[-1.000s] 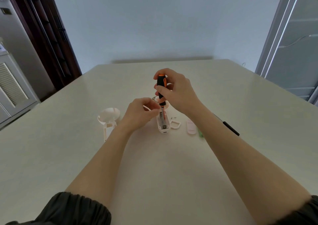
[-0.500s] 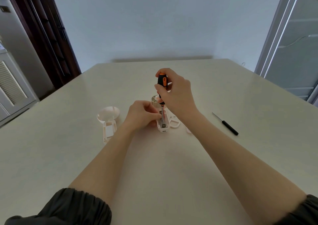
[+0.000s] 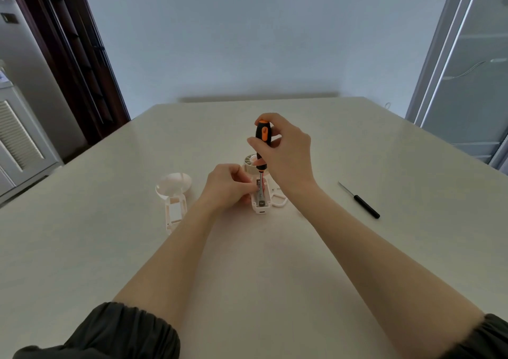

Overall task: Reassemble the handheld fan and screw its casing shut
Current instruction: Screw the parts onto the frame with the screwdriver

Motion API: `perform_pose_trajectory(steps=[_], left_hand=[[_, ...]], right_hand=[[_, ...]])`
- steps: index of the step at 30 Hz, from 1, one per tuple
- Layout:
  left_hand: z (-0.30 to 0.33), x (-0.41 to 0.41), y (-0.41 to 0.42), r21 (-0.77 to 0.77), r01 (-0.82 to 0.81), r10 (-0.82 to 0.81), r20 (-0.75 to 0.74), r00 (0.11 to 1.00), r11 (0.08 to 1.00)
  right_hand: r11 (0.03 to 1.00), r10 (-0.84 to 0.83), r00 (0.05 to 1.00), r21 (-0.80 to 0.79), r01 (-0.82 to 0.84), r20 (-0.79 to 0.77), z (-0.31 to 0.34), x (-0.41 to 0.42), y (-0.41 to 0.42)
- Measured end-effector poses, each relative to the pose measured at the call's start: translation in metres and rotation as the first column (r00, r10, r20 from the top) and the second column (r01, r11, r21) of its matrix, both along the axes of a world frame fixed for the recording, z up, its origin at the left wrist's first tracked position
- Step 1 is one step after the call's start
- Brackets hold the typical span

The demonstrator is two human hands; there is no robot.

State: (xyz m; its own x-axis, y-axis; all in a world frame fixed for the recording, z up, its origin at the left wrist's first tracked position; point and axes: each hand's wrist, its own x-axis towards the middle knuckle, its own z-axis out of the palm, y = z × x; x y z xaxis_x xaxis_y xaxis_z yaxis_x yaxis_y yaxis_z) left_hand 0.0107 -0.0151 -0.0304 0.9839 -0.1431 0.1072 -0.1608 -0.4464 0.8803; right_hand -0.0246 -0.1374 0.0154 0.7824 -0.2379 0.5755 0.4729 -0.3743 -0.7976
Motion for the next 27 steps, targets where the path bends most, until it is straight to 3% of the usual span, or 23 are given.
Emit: perform_pose_trajectory(steps=[8,14,19,27], left_hand=[[-0.003,0.003,0.0,-0.003,-0.011,0.011,-0.008,1.0,1.0],[-0.003,0.003,-0.001,0.002,-0.011,0.011,0.001,1.0,1.0],[-0.002,0.003,-0.002,0.014,-0.009,0.009,-0.009,1.0,1.0],[-0.002,0.002,-0.002,0.024,0.0,0.0,-0.01,1.0,1.0]], right_hand=[[0.986,0.082,0.994,0.151,-0.071,-0.067,0.001,-0.002,-0.007],[0.995,0.056,0.998,0.087,-0.055,-0.006,0.001,-0.002,-0.007],[0.989,0.139,0.985,0.065,-0.133,-0.1,0.006,0.0,-0.012],[0.991,0.118,0.991,0.071,-0.114,-0.057,0.006,0.001,-0.012]])
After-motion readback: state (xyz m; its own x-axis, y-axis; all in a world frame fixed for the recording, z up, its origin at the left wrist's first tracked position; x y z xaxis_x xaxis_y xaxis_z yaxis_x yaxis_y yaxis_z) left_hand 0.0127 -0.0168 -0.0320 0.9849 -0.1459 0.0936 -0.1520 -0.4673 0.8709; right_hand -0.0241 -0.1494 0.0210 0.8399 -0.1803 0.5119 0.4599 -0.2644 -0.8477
